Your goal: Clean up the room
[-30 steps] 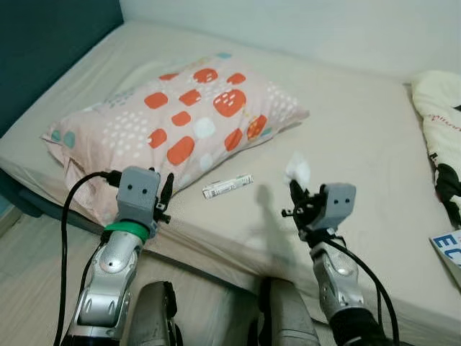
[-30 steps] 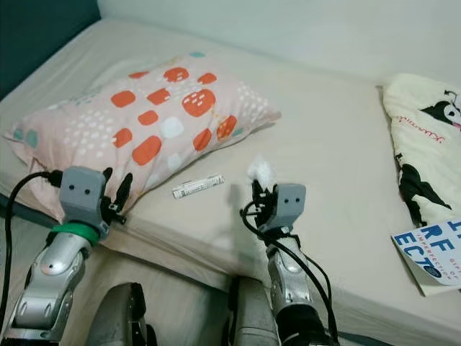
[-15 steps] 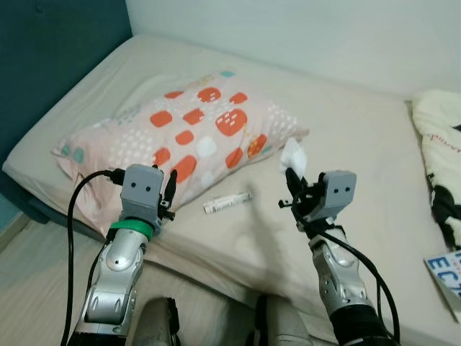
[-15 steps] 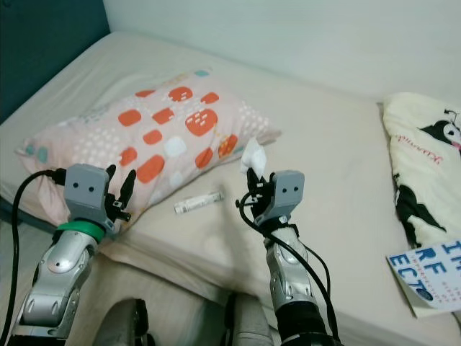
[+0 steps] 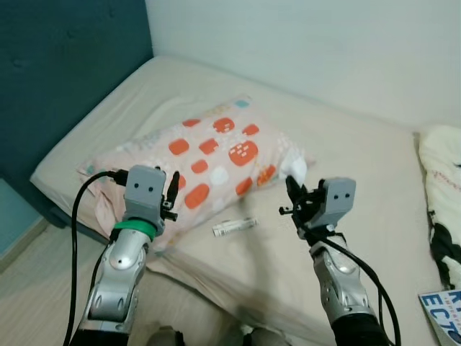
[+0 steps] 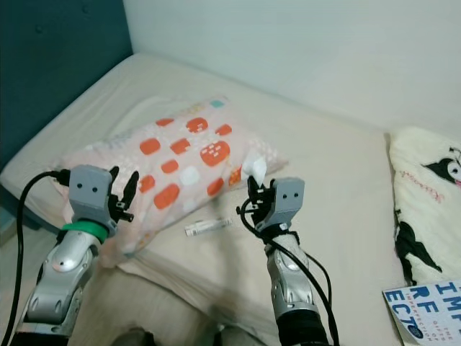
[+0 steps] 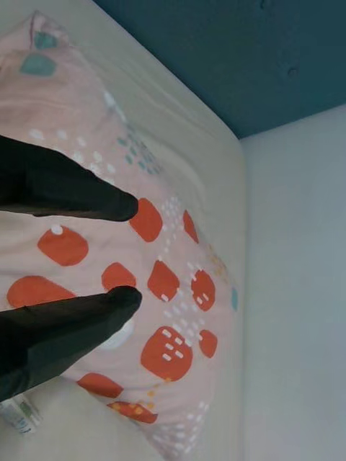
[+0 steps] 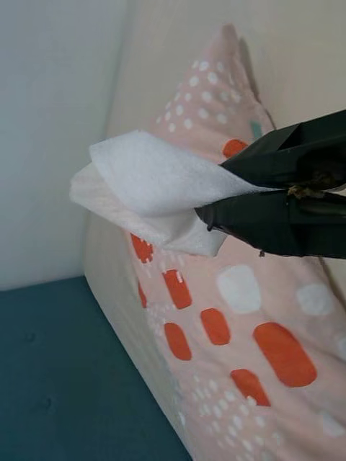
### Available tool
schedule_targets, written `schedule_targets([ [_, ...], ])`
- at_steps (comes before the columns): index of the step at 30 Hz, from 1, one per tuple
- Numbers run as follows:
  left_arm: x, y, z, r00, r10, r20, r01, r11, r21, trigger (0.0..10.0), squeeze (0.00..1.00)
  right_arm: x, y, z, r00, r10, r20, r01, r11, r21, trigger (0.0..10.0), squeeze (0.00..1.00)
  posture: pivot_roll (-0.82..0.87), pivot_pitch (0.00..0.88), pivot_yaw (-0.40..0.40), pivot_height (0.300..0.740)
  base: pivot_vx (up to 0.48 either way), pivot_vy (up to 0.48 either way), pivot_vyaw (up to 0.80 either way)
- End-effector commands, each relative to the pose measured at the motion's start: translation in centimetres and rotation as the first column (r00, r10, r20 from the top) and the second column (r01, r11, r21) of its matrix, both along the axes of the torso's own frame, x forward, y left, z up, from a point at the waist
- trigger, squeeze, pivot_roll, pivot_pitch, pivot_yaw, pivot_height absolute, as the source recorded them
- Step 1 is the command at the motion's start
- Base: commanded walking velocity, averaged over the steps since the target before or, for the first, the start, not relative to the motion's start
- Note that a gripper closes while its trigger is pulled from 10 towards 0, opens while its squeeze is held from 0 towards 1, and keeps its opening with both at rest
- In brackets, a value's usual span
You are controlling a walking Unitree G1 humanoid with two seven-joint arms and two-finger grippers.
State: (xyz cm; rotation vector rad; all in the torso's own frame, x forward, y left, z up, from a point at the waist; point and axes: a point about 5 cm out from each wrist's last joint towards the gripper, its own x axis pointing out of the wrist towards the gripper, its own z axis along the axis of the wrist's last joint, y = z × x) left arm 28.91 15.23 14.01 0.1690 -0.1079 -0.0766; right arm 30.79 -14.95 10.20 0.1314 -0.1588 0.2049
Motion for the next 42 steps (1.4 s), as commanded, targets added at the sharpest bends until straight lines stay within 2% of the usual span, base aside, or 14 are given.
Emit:
schedule_targets([
  [1, 0.0, -0.3, -0.3, 1.000, -0.014, -0.017, 0.013, 1.000, -0.021, 10.0, 0.00, -0.3, 0.0, -0.6, 1.000, -0.015, -0.027, 0.015, 1.000, -0.010, 10.0, 0.00, 0.00, 0.000, -0.022, 0.733, 0.000, 0.000, 0.00],
  [16, -0.3, -1.2, -1.1, 0.998, -0.037, -0.059, 0.034, 0.998, -0.057, 10.0, 0.00, -0.4, 0.8, -0.7, 0.999, 0.000, -0.034, 0.000, 1.000, 0.002, 10.0, 0.00, 0.00, 0.000, -0.013, 0.733, 0.000, 0.000, 0.00],
  [28, -0.5, -1.2, -1.2, 0.997, -0.048, -0.065, 0.045, 0.997, -0.055, 10.0, 0.00, -0.2, 1.7, -0.8, 0.999, 0.008, -0.043, -0.009, 1.000, -0.021, 10.0, 0.00, 0.00, 0.000, -0.006, 0.733, -0.287, 0.000, 0.14],
  [42, -0.5, -1.2, -1.1, 0.997, -0.048, -0.062, 0.045, 0.998, -0.050, 10.0, 0.00, -0.1, 1.8, -0.9, 0.999, 0.011, -0.049, -0.012, 1.000, -0.025, 10.0, 0.00, 0.01, 0.000, -0.002, 0.733, -0.368, 0.000, 0.03],
])
